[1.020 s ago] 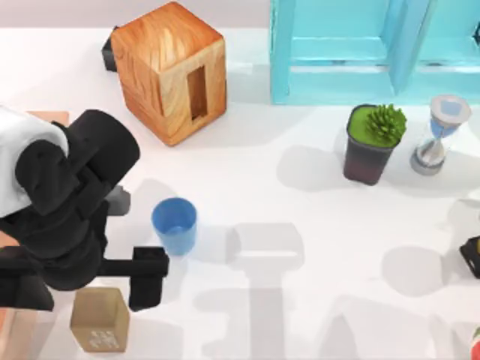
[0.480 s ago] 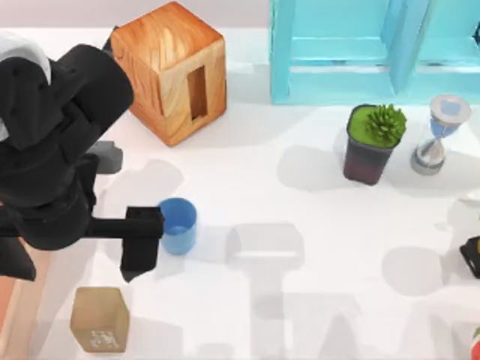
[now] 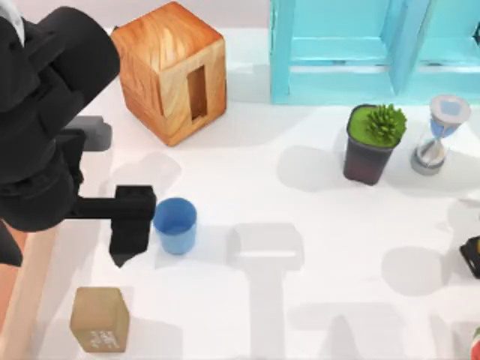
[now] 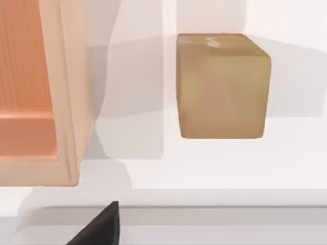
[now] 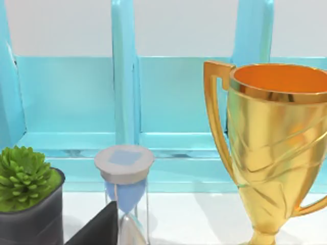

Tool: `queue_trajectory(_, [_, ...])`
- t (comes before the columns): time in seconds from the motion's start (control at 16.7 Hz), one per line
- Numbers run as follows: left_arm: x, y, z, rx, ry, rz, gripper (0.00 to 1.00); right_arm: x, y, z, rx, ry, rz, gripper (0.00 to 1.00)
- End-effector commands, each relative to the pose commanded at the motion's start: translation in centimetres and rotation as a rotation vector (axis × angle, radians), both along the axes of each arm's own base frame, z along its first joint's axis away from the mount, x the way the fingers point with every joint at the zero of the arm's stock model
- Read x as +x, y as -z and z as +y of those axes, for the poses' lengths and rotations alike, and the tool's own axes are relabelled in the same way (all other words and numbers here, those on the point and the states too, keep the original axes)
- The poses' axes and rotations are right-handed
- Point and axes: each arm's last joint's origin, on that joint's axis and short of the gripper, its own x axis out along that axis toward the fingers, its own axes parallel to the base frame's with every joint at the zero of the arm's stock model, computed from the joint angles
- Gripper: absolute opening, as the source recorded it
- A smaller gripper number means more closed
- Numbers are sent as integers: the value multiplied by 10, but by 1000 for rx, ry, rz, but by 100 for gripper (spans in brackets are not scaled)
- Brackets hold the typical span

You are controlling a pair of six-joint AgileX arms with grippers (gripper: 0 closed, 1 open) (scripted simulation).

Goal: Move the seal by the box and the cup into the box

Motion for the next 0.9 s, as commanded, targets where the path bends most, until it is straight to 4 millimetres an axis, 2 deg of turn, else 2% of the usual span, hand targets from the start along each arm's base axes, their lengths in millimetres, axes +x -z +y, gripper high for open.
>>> queue_trajectory(0.18, [8,1,-7,1,4,-1,100,0,0,0,0,0,0,100])
queue_trajectory(0.36, [35,9,-29,4,7,2,100,0,0,0,0,0,0,100])
queue_trajectory(0.66, [96,51,-79,14,-1,19,100,0,0,0,0,0,0,100])
queue_trajectory(0.78, [113,65,-94,6,-4,10,100,0,0,0,0,0,0,100])
queue_trajectory(0.9, [121,72,-102,-3,-5,-1,100,0,0,0,0,0,0,100])
